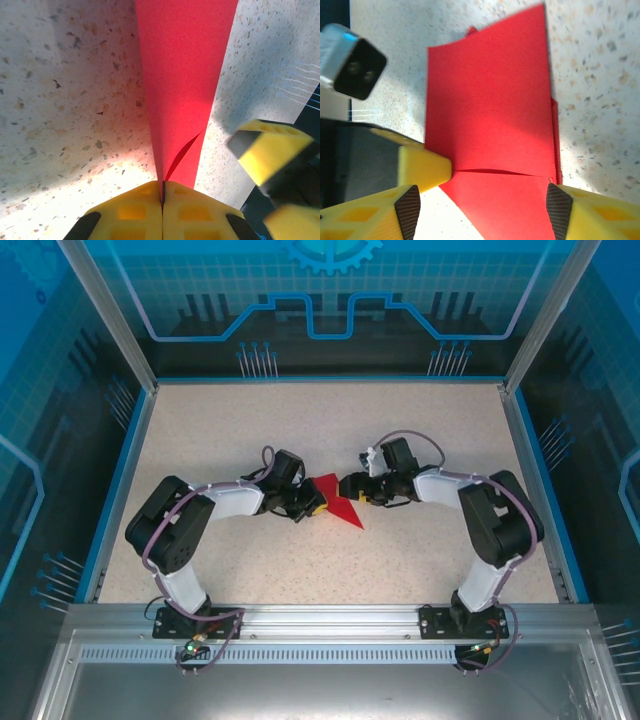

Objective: Fold a paper plane with a square sheet of paper (pick it up from the middle)
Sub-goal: Fold the wing for the fifth time at the center of the table.

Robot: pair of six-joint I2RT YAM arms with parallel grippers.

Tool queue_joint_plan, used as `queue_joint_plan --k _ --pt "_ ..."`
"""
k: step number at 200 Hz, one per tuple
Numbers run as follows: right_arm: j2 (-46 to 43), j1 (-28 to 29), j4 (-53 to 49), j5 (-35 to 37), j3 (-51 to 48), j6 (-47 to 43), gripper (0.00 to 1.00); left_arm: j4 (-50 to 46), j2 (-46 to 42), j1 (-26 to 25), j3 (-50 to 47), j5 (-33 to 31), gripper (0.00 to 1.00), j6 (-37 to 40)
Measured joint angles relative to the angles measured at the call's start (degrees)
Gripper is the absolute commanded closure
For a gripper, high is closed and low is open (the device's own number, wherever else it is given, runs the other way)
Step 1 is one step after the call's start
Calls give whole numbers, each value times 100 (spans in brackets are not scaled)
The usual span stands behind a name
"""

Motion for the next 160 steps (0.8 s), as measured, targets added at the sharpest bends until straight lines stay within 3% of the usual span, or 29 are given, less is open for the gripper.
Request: queue_joint_plan --k 21,58,120,160 --pt "-715 216 -33 776 -286 -461 26 -17 0 0 13 -2 96 -17" --pt "-1600 1121 144 2133 -852 -1515 25 -72 -44 0 83 -4 96 -17" --pt "-1593 2317 940 3676 -1622 -3453 28 -157 -46 0 142 -2 96 -17" --pt "-1080 2702 1661 4400 -1690 -4245 37 -192 -46 0 192 -2 96 -17"
